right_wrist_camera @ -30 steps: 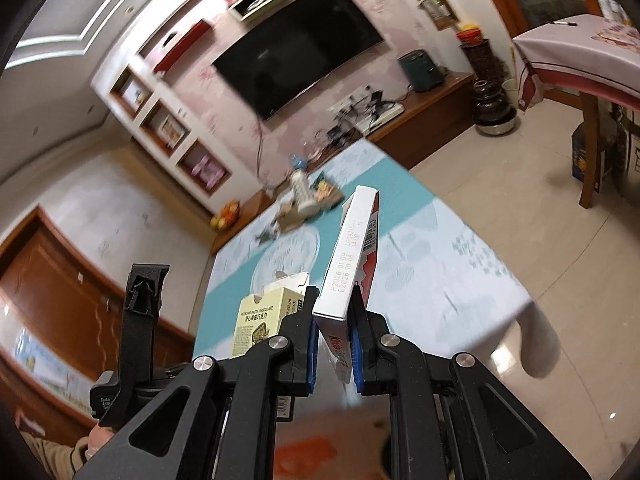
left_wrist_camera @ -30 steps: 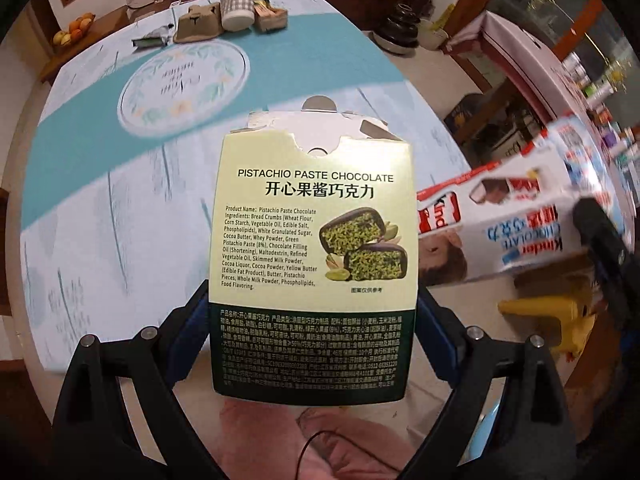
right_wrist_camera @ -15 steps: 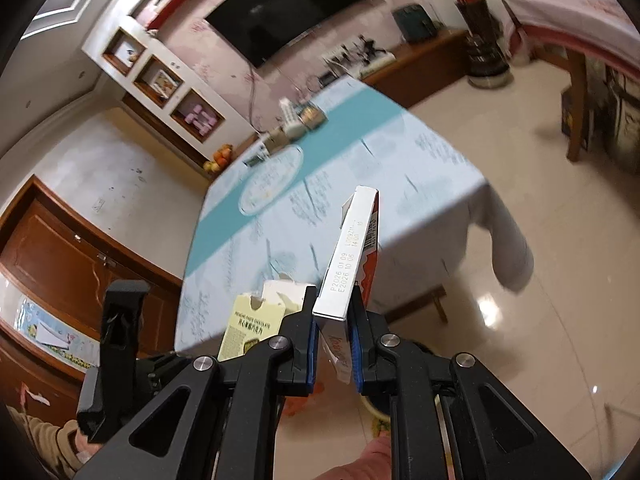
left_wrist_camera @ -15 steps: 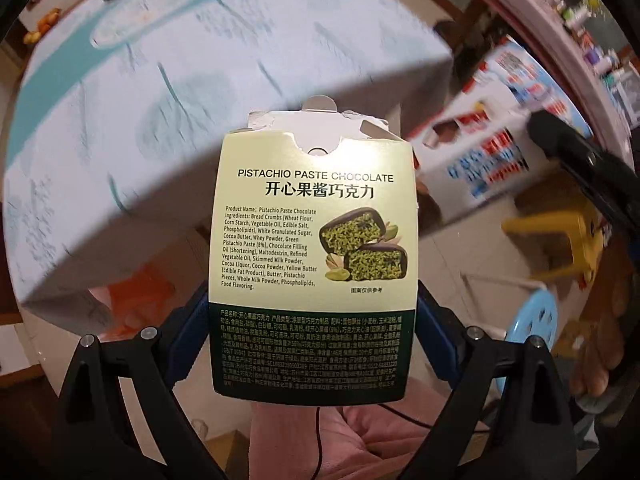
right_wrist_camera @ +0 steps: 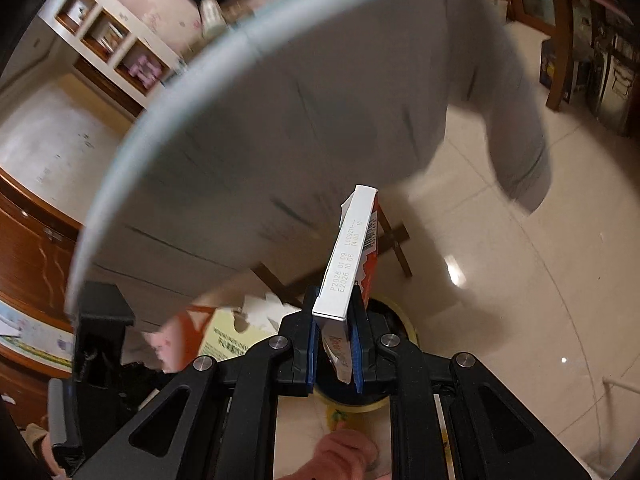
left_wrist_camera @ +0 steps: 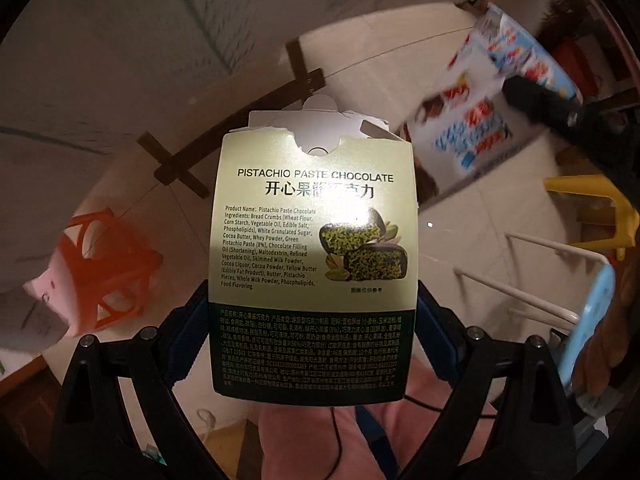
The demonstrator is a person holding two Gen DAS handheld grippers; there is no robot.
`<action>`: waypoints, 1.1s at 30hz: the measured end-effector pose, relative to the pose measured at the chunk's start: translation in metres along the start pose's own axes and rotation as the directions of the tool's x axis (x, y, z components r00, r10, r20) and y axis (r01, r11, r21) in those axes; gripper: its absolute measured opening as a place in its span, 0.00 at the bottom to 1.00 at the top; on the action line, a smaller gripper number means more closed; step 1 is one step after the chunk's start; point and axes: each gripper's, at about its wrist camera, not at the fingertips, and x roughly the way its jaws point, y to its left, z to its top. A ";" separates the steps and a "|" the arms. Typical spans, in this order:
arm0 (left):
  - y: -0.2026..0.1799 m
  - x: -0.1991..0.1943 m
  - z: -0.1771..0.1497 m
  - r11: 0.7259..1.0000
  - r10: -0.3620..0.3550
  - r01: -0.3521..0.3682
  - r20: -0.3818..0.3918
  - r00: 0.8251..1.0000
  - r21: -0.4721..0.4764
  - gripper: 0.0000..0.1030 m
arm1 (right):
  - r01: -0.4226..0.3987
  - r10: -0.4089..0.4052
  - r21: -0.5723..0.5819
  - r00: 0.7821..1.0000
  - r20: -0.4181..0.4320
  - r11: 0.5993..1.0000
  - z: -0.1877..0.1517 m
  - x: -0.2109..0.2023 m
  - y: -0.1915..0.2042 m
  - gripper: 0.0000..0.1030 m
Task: Collect trash
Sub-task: 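Carry the pistachio box and Kinder box down over the trash bin, then open both tools to drop the two boxes into the bin, then raise both open tools back up over the table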
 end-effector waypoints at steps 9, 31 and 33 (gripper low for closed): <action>0.026 0.070 0.017 1.000 0.010 -0.010 0.020 1.000 0.008 0.89 | 0.030 -0.030 0.000 0.993 -0.111 1.000 -0.034 0.107 -0.009 0.30; 0.035 -0.048 0.003 0.998 -0.022 0.030 0.119 0.993 -0.062 0.93 | 0.046 -0.046 -0.008 0.991 -0.127 0.999 -0.022 0.026 0.029 0.39; 0.033 -0.081 -0.004 0.997 -0.027 0.038 0.142 0.990 -0.072 0.93 | 0.042 -0.044 -0.019 0.992 -0.115 0.999 -0.014 0.004 0.036 0.39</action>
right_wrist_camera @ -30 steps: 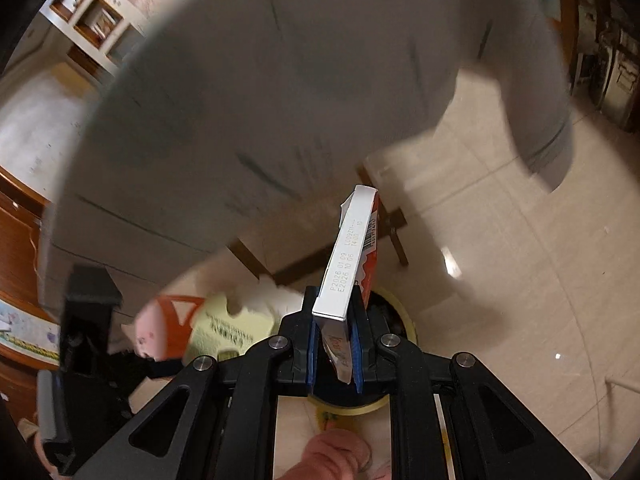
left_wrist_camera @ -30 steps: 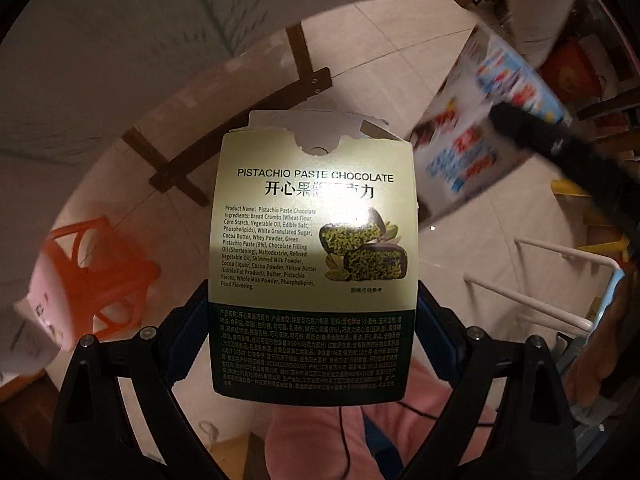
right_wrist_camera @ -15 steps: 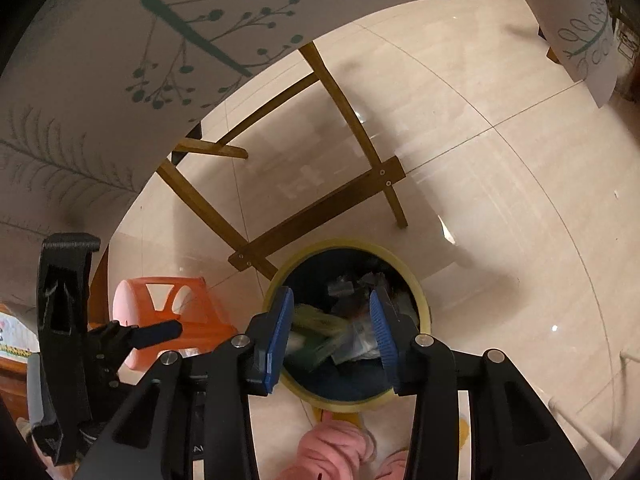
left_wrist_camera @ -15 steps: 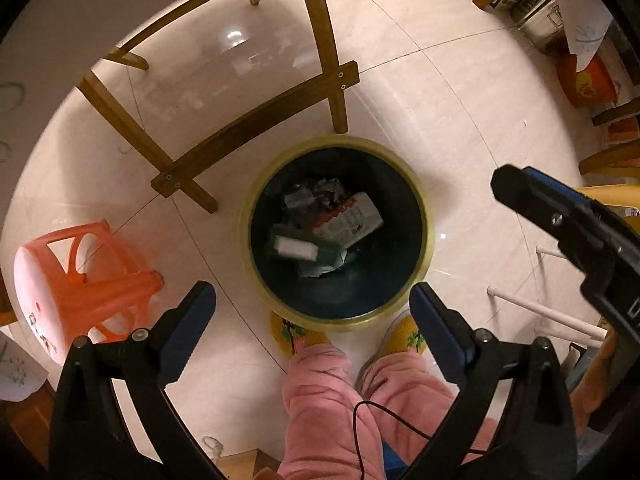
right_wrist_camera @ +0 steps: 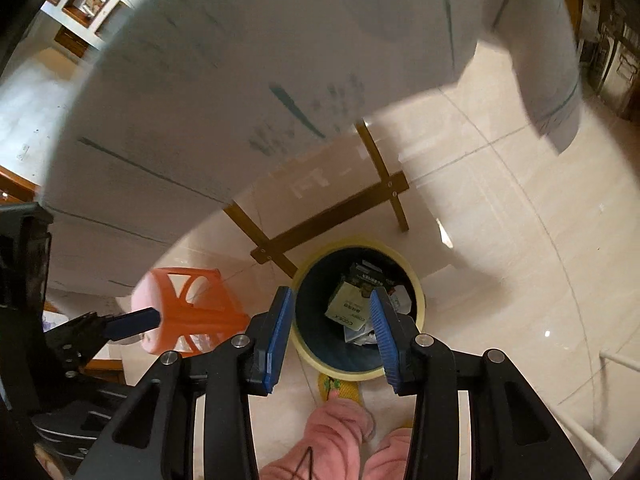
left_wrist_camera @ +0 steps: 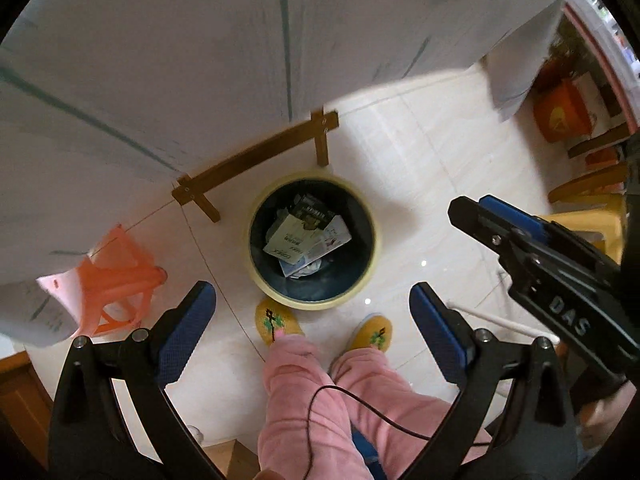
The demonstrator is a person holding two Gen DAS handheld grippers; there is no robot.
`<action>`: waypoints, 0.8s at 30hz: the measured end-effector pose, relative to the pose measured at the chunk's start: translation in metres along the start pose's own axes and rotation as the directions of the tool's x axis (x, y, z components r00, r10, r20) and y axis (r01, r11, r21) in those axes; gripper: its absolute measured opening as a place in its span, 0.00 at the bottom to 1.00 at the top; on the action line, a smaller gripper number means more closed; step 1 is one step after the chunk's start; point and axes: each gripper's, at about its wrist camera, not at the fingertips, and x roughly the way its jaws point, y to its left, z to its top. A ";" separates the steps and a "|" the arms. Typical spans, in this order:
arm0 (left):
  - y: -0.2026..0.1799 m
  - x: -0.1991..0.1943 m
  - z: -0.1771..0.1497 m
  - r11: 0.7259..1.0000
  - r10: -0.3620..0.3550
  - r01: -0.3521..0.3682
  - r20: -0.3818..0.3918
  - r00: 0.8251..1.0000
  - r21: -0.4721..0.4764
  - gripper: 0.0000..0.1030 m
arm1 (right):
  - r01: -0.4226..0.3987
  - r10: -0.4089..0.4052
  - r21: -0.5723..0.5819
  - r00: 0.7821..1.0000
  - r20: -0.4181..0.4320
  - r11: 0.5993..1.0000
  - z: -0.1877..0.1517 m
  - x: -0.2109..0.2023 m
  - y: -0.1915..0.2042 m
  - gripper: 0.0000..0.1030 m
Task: Collect trash
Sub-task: 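Raise both open tools back up over the table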
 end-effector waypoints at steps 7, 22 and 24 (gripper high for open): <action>-0.007 -0.113 -0.008 1.000 0.006 -0.003 0.112 0.994 -0.029 0.93 | -0.008 0.010 -0.047 0.999 0.039 0.999 0.015 -0.090 0.025 0.39; -0.013 -0.334 0.006 0.989 0.124 -0.075 0.422 0.898 -0.130 0.93 | -0.114 0.158 -0.191 0.959 0.234 0.975 0.056 -0.272 0.078 0.46; -0.011 -0.353 0.011 0.986 0.137 -0.078 0.445 0.885 -0.147 0.93 | -0.130 0.179 -0.205 0.953 0.245 0.970 0.064 -0.281 0.084 0.46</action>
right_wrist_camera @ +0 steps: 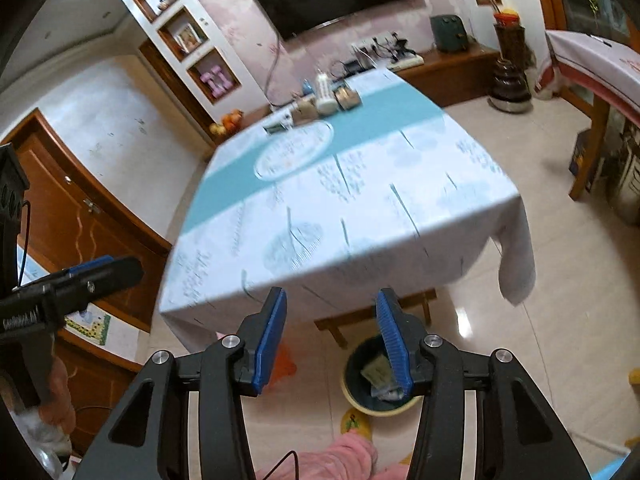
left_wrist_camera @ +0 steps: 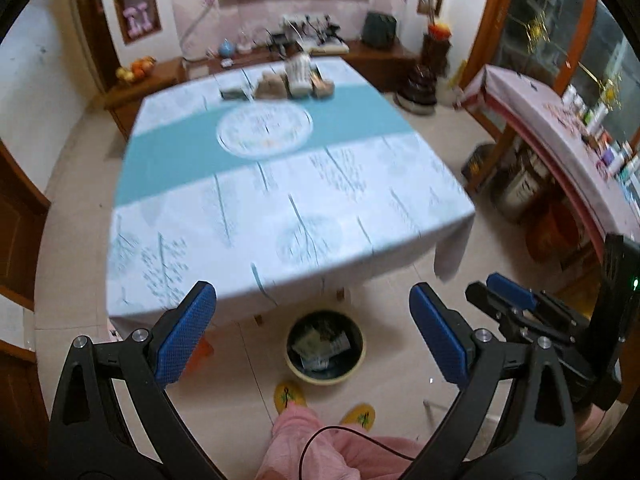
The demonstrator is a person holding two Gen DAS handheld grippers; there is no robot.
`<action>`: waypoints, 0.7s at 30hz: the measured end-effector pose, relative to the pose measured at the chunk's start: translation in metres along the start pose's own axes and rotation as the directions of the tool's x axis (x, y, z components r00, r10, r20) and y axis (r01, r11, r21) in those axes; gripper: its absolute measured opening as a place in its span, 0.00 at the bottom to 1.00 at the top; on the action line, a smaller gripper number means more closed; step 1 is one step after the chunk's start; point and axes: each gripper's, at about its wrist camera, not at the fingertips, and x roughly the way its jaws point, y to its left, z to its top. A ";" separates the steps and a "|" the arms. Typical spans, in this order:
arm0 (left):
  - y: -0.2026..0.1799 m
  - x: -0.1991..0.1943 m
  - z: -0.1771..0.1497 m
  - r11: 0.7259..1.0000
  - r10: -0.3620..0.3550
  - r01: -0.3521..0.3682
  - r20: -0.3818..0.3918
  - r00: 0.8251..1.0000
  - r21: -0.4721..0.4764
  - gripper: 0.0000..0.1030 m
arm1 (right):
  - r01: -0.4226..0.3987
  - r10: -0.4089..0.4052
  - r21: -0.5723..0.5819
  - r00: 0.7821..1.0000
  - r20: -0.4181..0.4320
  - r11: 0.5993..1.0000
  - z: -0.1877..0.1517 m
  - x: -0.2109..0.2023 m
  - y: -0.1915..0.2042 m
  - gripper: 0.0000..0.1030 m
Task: Collect trash
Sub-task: 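Raise both open tools back up over the table, then grasp the plaid paper cup with the right tool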
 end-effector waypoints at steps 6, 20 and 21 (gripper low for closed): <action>0.013 -0.026 0.037 0.999 0.024 -0.022 0.043 0.999 -0.040 0.93 | -0.032 0.036 -0.066 0.998 0.052 0.997 0.039 -0.012 0.018 0.50; 0.099 0.060 0.167 0.997 -0.004 0.003 -0.014 1.000 -0.081 0.89 | -0.008 0.023 -0.110 0.991 0.134 0.994 0.195 0.057 0.058 0.59; 0.110 0.074 0.185 0.997 -0.011 0.009 -0.026 1.000 -0.083 0.89 | 0.002 0.012 -0.107 0.991 0.135 0.994 0.211 0.068 0.061 0.60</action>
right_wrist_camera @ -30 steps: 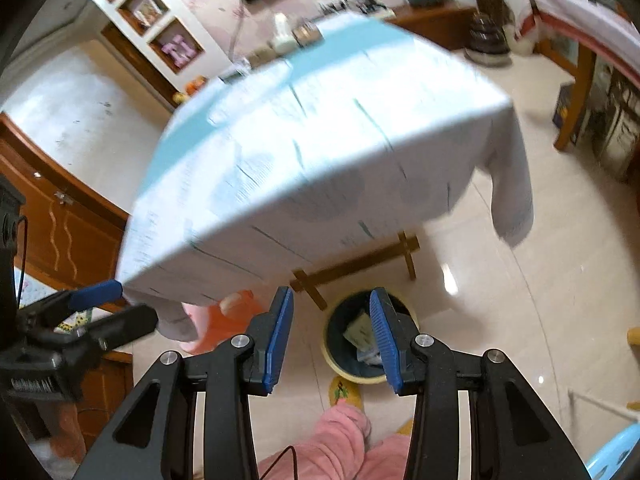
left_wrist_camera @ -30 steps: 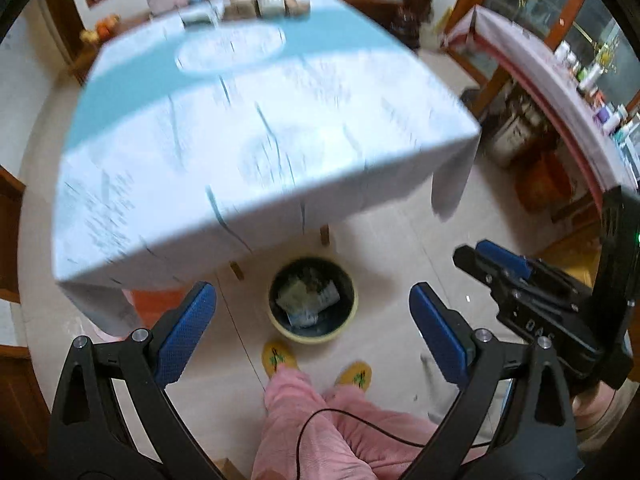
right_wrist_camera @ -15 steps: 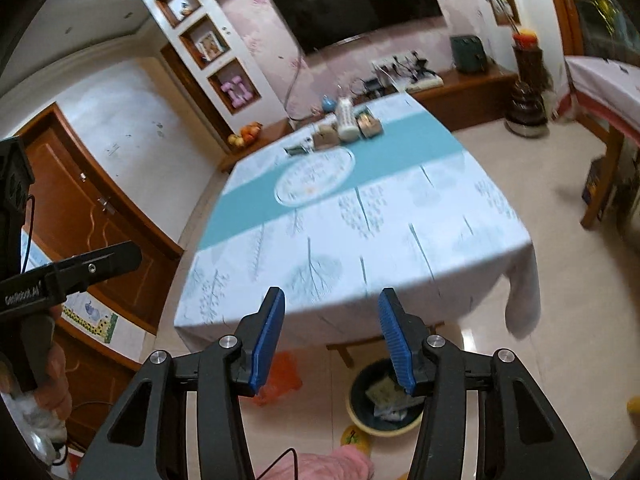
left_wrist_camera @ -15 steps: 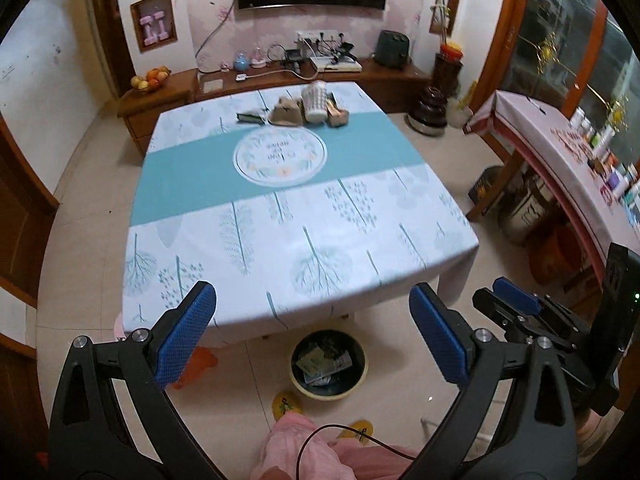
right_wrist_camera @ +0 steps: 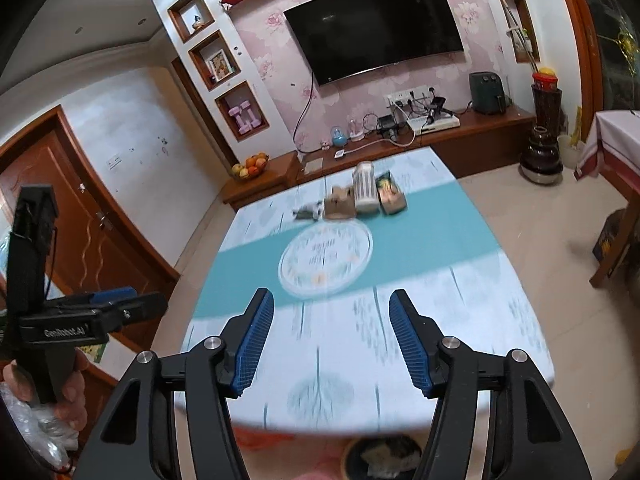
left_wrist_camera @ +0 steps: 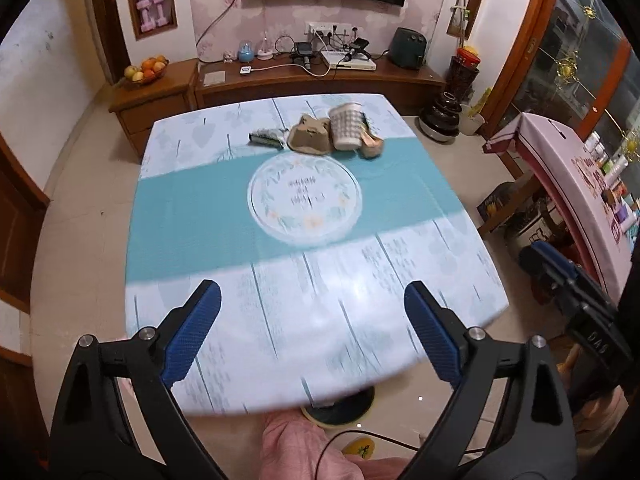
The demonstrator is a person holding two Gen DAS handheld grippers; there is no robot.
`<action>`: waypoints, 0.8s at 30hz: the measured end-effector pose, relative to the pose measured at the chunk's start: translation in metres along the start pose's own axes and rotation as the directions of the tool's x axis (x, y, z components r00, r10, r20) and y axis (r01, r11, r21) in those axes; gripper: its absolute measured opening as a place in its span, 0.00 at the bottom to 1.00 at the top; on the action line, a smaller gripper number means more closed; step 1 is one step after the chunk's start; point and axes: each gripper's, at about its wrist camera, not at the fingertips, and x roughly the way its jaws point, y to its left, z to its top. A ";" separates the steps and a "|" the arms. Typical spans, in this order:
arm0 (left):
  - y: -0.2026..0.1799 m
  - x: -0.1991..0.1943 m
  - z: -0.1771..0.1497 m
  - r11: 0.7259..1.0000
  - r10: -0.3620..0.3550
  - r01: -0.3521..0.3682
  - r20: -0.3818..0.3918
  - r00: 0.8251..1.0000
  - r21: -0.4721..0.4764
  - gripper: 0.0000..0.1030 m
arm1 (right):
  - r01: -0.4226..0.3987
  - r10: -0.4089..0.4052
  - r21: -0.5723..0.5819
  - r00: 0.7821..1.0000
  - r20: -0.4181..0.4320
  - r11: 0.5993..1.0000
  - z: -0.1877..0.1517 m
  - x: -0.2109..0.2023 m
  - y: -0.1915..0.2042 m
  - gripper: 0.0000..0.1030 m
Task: Collect trash
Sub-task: 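Grasp the plaid paper cup with the right tool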
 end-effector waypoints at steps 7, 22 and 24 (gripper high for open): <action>0.055 0.107 0.122 0.998 -0.060 0.062 -0.075 0.995 0.020 0.89 | 0.061 -0.059 0.047 0.997 -0.054 0.997 0.110 0.143 0.002 0.67; 0.085 0.325 0.233 0.832 0.035 0.049 -0.140 0.989 0.553 0.89 | 0.177 -0.154 0.101 0.966 -0.206 0.979 0.187 0.426 -0.042 0.67; 0.081 0.341 0.235 0.805 0.025 0.073 -0.158 0.987 0.589 0.89 | 0.183 -0.155 0.116 0.964 -0.215 0.976 0.185 0.445 -0.051 0.67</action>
